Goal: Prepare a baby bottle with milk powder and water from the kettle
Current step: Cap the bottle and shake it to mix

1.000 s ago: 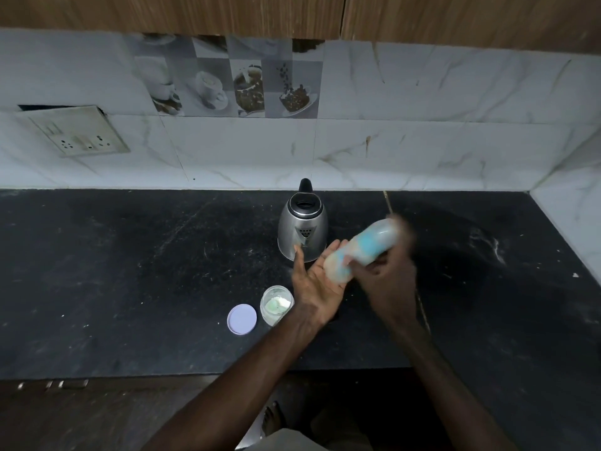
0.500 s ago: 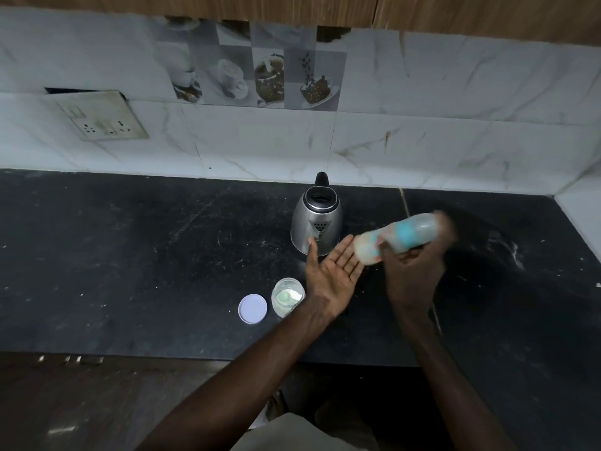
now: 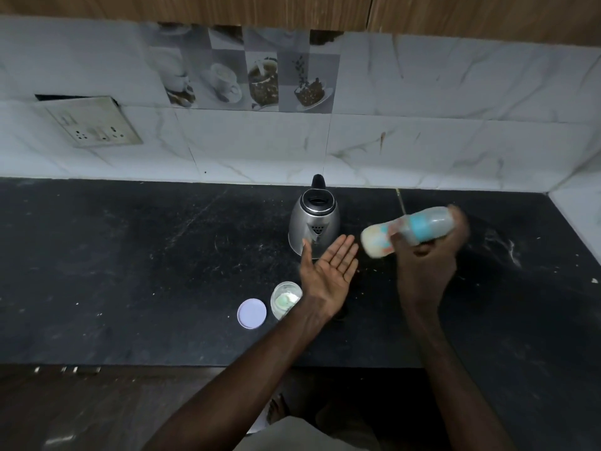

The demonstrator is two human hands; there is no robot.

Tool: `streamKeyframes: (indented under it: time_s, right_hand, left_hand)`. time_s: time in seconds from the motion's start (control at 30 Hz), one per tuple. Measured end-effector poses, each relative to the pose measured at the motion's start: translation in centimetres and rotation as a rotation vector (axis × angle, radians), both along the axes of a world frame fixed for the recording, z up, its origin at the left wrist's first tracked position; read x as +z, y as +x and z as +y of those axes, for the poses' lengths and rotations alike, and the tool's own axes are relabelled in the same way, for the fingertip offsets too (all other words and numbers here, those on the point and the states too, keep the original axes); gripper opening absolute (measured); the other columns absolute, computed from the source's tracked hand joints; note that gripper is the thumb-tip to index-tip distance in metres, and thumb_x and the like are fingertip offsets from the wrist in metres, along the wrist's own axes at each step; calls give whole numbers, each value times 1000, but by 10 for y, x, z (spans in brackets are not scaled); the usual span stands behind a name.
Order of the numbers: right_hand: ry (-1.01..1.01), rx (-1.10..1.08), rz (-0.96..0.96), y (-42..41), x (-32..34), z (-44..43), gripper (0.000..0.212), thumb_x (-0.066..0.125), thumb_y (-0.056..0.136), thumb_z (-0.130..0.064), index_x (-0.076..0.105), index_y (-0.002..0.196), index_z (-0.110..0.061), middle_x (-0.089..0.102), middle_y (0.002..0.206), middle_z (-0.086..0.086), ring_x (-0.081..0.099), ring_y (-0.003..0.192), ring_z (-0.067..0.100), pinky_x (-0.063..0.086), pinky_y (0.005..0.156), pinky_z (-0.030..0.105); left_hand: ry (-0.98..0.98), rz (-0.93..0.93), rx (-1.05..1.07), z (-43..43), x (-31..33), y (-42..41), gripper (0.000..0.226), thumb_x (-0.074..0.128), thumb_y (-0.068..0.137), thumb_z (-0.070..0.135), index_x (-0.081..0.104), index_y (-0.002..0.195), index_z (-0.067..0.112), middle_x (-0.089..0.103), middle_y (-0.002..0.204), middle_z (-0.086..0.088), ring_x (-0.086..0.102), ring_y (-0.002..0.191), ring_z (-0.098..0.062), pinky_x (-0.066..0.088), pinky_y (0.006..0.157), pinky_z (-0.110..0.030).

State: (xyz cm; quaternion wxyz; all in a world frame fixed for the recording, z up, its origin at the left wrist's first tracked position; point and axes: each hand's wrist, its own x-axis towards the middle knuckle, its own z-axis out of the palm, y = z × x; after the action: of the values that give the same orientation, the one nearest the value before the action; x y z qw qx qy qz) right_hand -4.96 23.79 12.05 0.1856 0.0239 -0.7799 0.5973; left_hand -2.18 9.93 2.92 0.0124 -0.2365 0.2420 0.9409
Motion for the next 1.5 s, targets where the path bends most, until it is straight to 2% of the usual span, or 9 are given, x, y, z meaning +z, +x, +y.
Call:
streamKeyframes:
  time_s: [0.17, 0.33, 0.47, 0.6, 0.73, 0.97, 1.23, 1.33, 1.5]
  right_hand:
    - [352, 304, -97, 14, -7, 0, 96, 92, 74, -28, 38, 153, -34, 62, 129, -17, 68, 102, 6, 60, 88, 32]
    - [9, -2, -34, 6, 7, -4, 94, 85, 75, -47, 35, 154, -38, 63, 115, -36, 68, 100, -12, 65, 84, 29]
    - [211, 241, -102, 17, -1, -17, 92, 91, 72, -34, 41, 149, -45, 68, 116, -23, 71, 97, -4, 60, 82, 26]
    - [-8, 25, 27, 6, 9, -15, 99, 84, 70, -66, 32, 153, -49, 58, 123, -40, 68, 108, -9, 62, 80, 19]
    - [237, 182, -32, 16, -1, -12, 97, 89, 68, -42, 33, 145, -63, 62, 115, -35, 70, 93, -5, 61, 79, 22]
    - [151, 143, -1, 18, -17, -8, 98, 85, 70, -56, 36, 153, -38, 66, 133, -4, 72, 106, 11, 60, 83, 18]
    - [47, 64, 17, 20, -9, -9, 100, 90, 73, -40, 32, 155, -43, 58, 133, -29, 66, 117, 1, 63, 92, 34]
    - [291, 195, 16, 27, -16, -2, 101, 90, 70, -40, 34, 153, -50, 52, 138, -32, 63, 116, -1, 56, 93, 25]
    - [65, 22, 12, 31, -14, -2, 101, 87, 72, -52, 31, 156, -43, 57, 131, -35, 65, 112, -9, 61, 90, 21]
  left_hand:
    - [20, 2, 3, 2, 1, 0, 92, 53, 89, 76, 61, 141, 0, 64, 145, -15, 60, 136, -32, 38, 123, -51]
    - [11, -3, 19, 2, -1, -1, 87, 52, 88, 78, 71, 131, 5, 66, 142, -14, 62, 135, -27, 46, 117, -41]
    - [24, -12, 21, 5, 0, -1, 94, 58, 85, 74, 61, 140, -1, 61, 145, -24, 53, 141, -39, 40, 122, -50]
    - [-30, -26, 17, -1, -3, 0, 88, 53, 86, 78, 71, 131, 4, 68, 140, -15, 64, 132, -27, 44, 119, -41]
    - [-4, -16, 9, -1, 1, 2, 91, 53, 89, 75, 61, 139, 0, 63, 145, -18, 59, 138, -33, 52, 110, -47]
    - [15, -12, -3, 1, 1, 5, 93, 52, 89, 76, 59, 142, 0, 63, 145, -18, 58, 139, -33, 49, 112, -46]
    - [23, -13, -9, 6, 1, 6, 90, 49, 91, 76, 63, 139, 1, 64, 144, -16, 56, 140, -31, 44, 118, -44]
    - [35, 12, -12, 8, 4, 6, 91, 51, 92, 74, 58, 142, -2, 62, 146, -18, 56, 141, -34, 41, 121, -50]
    - [31, 14, -4, 9, 6, 9, 91, 50, 92, 76, 59, 143, 0, 64, 144, -16, 60, 137, -29, 41, 121, -44]
